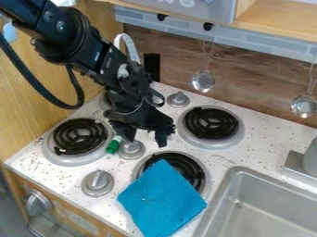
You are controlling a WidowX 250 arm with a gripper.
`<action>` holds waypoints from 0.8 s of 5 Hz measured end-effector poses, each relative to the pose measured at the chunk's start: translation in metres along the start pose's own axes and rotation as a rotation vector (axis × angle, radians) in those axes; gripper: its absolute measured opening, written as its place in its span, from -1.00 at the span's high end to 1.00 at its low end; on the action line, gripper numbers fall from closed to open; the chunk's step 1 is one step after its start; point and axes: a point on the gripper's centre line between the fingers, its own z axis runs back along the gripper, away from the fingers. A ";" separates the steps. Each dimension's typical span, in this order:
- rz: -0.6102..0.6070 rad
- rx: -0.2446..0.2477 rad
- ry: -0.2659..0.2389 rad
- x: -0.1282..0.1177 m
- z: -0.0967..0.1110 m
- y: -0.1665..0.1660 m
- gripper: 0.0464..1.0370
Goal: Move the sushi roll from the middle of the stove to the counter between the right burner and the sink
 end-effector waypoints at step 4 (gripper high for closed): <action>0.049 -0.002 0.002 0.022 -0.028 -0.004 -0.94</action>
